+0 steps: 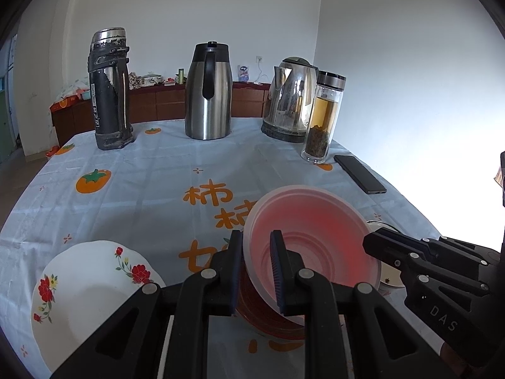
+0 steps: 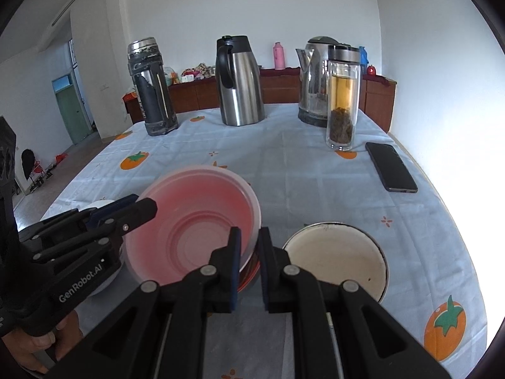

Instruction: Organize plates and bowls

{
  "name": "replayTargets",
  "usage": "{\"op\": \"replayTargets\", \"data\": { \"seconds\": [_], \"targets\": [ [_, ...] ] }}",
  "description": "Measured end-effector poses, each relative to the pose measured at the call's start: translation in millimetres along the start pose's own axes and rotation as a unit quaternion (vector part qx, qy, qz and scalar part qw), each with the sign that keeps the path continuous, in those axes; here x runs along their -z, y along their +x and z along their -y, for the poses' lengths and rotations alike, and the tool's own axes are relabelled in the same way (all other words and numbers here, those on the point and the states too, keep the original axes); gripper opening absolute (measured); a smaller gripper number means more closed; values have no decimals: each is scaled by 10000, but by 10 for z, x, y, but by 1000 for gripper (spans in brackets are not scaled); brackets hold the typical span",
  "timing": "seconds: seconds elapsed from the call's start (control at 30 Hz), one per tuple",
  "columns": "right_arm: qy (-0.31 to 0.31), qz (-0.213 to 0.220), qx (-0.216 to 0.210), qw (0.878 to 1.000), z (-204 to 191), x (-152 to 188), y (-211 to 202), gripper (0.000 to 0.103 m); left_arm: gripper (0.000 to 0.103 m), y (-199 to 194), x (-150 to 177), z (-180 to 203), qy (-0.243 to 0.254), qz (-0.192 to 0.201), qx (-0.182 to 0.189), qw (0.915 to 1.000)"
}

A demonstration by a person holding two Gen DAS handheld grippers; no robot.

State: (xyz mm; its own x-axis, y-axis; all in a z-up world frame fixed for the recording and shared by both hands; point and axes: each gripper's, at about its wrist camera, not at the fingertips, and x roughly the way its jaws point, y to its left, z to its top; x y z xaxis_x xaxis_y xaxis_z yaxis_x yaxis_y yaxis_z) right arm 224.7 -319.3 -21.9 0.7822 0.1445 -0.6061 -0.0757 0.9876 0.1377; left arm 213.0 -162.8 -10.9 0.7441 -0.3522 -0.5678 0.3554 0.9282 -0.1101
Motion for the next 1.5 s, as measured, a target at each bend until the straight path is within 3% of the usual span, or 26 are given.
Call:
{"op": "replayTargets", "data": {
  "seconds": [1.5],
  "targets": [
    [-22,-432,-85,9990,35,38,231,14,19,221,62,-65,-98,-489,14,9988]
  ]
}}
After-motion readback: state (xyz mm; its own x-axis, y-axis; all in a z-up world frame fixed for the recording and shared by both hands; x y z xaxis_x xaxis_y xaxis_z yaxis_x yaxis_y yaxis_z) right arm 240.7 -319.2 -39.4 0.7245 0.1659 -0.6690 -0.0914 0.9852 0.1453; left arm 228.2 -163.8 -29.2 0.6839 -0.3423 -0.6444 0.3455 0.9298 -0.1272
